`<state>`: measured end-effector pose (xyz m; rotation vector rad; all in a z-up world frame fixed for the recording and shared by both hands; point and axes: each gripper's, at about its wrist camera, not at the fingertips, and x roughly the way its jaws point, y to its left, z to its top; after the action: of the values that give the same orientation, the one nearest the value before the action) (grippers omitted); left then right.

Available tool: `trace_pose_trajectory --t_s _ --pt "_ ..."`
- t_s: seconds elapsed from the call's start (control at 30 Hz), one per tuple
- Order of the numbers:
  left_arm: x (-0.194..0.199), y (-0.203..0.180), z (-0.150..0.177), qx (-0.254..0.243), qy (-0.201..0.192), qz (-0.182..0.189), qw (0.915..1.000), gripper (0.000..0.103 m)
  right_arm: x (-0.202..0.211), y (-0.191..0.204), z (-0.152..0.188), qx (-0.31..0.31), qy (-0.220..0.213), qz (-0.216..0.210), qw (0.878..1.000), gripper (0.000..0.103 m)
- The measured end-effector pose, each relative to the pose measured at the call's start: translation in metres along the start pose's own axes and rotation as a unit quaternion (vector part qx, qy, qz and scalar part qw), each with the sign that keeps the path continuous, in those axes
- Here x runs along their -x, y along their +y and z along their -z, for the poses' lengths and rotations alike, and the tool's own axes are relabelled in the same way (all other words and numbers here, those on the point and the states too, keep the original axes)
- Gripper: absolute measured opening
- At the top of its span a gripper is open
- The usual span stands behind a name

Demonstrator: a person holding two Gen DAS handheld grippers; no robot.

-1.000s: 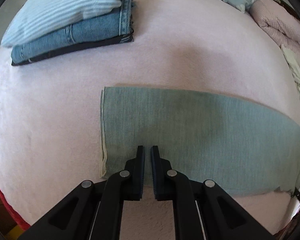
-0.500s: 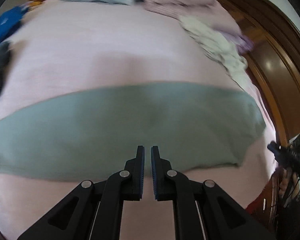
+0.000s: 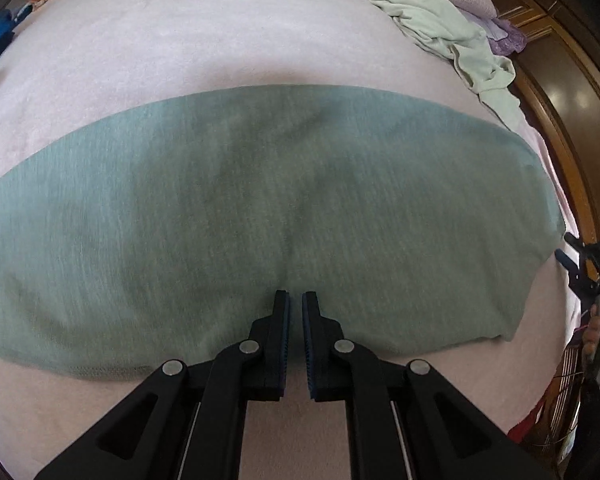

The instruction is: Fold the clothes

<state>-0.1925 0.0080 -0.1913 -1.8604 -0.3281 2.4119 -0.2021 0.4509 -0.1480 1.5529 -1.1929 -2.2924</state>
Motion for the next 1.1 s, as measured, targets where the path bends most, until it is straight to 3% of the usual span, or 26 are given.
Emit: trace_pose_trajectory --t_s 0.2,0.27,0.33,0.43,0.5,0.6,0.67,0.73,0.8,0.9,0.97,1.03,1.1 --pt "-0.006 -0.015 -0.004 -0.015 0.001 -0.022 0.9996 0.005 -0.021 0.001 -0.011 -0.023 -0.010 -0.045 0.999 0.040" --pt "-0.008 -0.017 -0.005 -0.013 0.002 -0.017 0.9998 0.005 -0.023 0.007 -0.014 -0.016 -0.018 -0.055 0.998 0.017" --pt "-0.011 -0.018 -0.006 -0.011 0.002 -0.013 0.9999 0.005 -0.012 0.016 -0.015 0.009 -0.038 -0.060 0.997 0.016" --pt "-0.014 -0.021 -0.008 -0.007 0.003 -0.006 0.9999 0.005 -0.001 0.031 -0.012 0.060 -0.072 -0.024 0.995 0.016" --pt "-0.016 -0.023 -0.010 -0.005 0.004 -0.002 1.0000 0.005 -0.014 0.028 -0.012 0.065 -0.060 0.012 0.996 0.016" --pt "-0.008 -0.015 -0.001 -0.003 0.004 0.006 1.0000 0.005 -0.034 0.004 -0.012 0.040 -0.015 0.048 0.998 0.017" --pt "0.002 -0.008 0.008 -0.002 0.003 0.011 0.9999 0.005 -0.030 0.001 -0.015 0.028 -0.020 0.035 0.999 0.022" --pt "0.011 0.000 0.016 0.000 0.003 0.016 0.9999 0.005 -0.026 0.004 -0.017 0.034 -0.019 0.049 0.998 0.029" --pt "0.020 0.008 0.025 0.001 0.003 0.021 0.9998 0.005 -0.012 0.010 -0.015 0.052 -0.041 0.076 0.995 0.037" --pt "0.034 0.019 0.038 0.003 0.002 0.029 0.9996 0.005 0.011 0.023 -0.011 0.088 -0.084 0.114 0.986 0.038" --pt "0.035 0.020 0.040 0.003 0.001 0.031 0.9995 0.005 0.020 0.032 -0.011 0.108 -0.101 0.125 0.981 0.045" --pt "0.035 0.023 0.041 0.004 0.001 0.035 0.9994 0.005 0.021 0.036 -0.017 0.093 -0.091 0.101 0.986 0.045" --pt "0.037 0.027 0.043 0.008 0.001 0.042 0.9991 0.005 0.017 0.054 -0.024 0.115 -0.095 0.043 0.988 0.045"
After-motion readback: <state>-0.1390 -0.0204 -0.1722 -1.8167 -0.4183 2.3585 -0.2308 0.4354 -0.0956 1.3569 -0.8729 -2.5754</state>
